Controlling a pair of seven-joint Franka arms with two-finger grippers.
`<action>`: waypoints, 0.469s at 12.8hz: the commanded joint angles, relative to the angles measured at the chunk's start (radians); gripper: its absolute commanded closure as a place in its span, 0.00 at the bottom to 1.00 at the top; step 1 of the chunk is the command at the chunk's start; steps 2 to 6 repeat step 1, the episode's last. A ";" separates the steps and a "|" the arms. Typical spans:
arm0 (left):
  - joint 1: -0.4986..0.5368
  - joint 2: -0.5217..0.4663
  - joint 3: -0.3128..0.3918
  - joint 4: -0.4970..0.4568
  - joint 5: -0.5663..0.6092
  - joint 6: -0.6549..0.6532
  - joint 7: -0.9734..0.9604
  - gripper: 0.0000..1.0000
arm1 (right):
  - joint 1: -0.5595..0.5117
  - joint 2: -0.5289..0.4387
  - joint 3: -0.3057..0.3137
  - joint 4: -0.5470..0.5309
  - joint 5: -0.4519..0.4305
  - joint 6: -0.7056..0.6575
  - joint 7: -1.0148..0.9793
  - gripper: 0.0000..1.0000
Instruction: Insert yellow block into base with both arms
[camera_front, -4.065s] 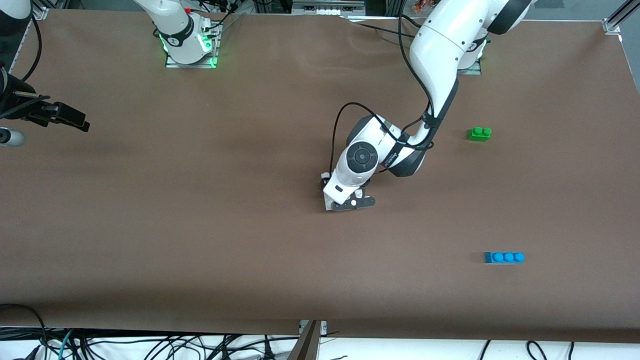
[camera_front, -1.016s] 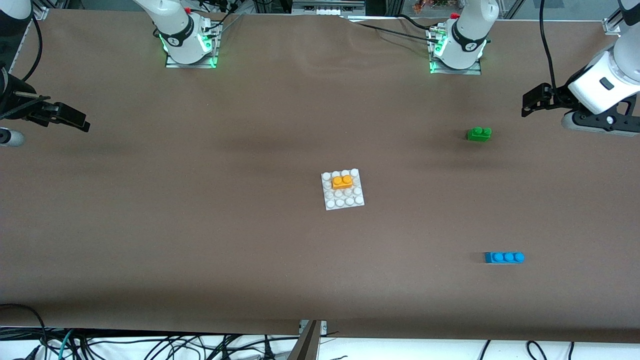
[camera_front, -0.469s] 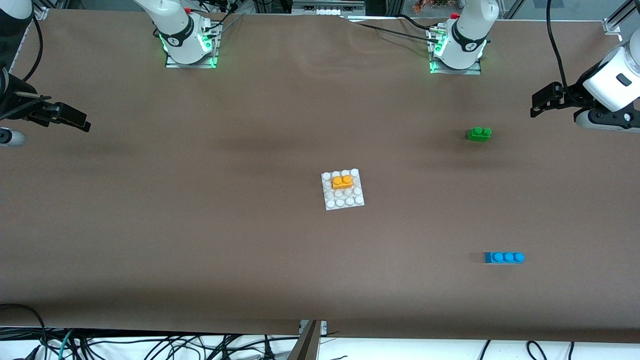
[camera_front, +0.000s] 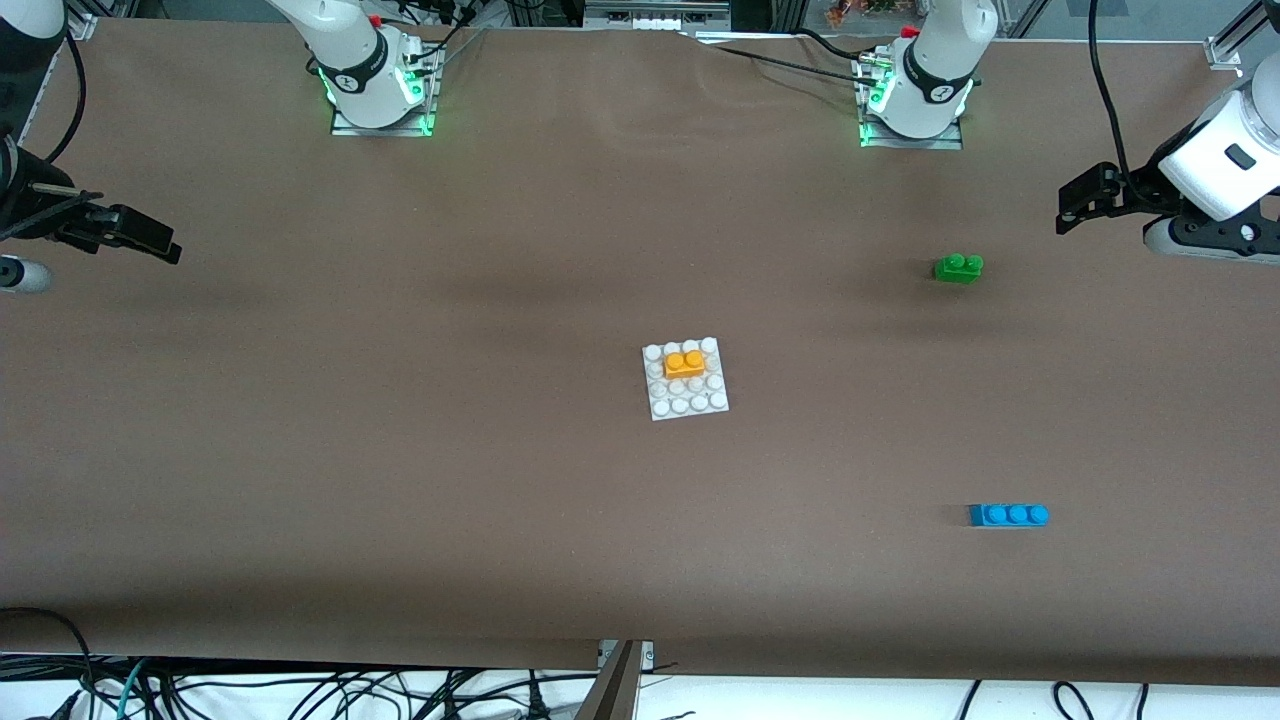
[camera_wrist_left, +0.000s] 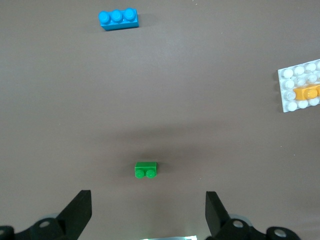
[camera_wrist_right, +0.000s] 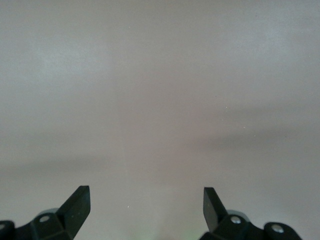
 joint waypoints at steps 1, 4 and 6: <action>0.004 0.008 -0.004 0.026 0.006 -0.019 -0.004 0.00 | 0.001 -0.002 0.002 0.005 0.001 -0.010 0.012 0.00; 0.004 0.008 -0.004 0.026 0.006 -0.019 -0.004 0.00 | 0.001 -0.002 0.002 0.005 0.001 -0.010 0.012 0.00; 0.004 0.008 -0.004 0.026 0.006 -0.019 -0.004 0.00 | 0.001 -0.002 0.002 0.005 0.001 -0.010 0.012 0.00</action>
